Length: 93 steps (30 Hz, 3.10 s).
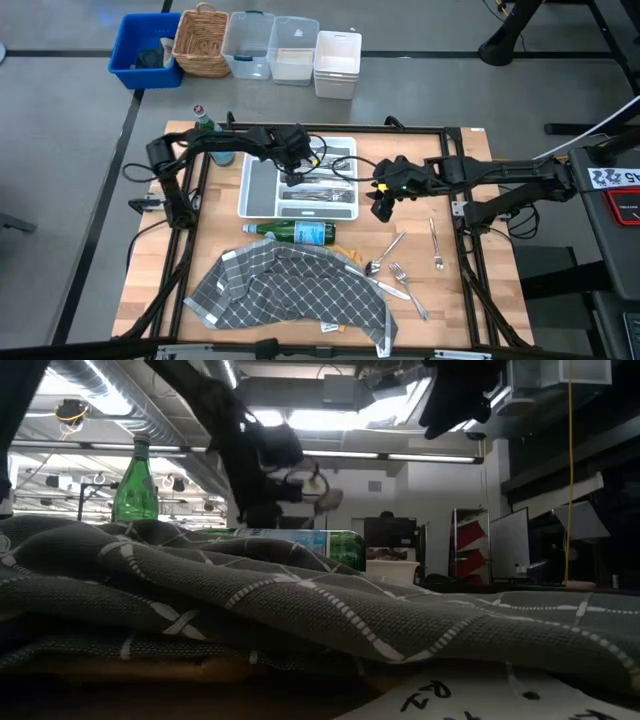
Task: Sort silverware
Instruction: Put the silver spoon into the silverware tray
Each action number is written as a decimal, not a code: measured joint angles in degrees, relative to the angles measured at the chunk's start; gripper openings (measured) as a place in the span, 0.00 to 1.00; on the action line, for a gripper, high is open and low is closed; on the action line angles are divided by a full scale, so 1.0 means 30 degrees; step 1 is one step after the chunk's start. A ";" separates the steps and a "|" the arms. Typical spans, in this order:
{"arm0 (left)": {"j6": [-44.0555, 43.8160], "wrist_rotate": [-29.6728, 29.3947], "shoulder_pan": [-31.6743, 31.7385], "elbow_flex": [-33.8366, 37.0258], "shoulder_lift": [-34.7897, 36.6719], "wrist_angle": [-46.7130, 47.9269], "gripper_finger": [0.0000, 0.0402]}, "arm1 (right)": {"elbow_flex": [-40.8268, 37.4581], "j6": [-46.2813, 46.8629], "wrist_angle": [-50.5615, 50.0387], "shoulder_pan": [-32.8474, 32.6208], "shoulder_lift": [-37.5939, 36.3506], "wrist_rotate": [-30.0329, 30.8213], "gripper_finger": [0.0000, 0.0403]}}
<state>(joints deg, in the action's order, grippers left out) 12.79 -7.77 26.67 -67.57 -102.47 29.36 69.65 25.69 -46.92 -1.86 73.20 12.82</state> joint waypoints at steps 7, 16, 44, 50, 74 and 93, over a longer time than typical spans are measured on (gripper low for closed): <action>0.0806 -0.0864 0.0601 0.0015 -0.1582 -0.0040 0.00 | 0.0004 0.0371 0.0165 -0.0019 0.1007 -0.0391 0.40; 0.0906 -0.1020 0.0658 0.0015 -0.1837 -0.0062 0.05 | 0.0007 0.0879 0.0105 -0.0019 0.3008 -0.4187 0.40; -0.3733 -0.0815 -0.1500 0.0007 0.1926 0.0088 0.10 | 0.0014 -0.4425 -0.2906 -0.3874 0.5463 -0.5830 0.40; -0.4999 0.0262 -0.3301 0.0015 0.2610 0.0025 0.08 | 0.0022 -0.6185 -0.2911 -0.5086 0.7242 -0.4780 0.40; -0.6772 0.0401 -0.7800 0.0015 0.4057 0.0062 0.08 | 0.0073 -0.8317 -0.3806 -0.6124 1.2585 -0.4251 0.37; -0.8928 0.0387 -0.8012 0.0015 0.5080 0.0025 0.08 | 0.0254 -0.8211 -0.4144 -0.6124 1.2647 -0.4673 0.06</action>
<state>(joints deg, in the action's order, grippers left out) -13.99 -6.61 2.63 -67.53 -87.23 29.43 70.41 1.06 -59.35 -20.23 111.14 -1.20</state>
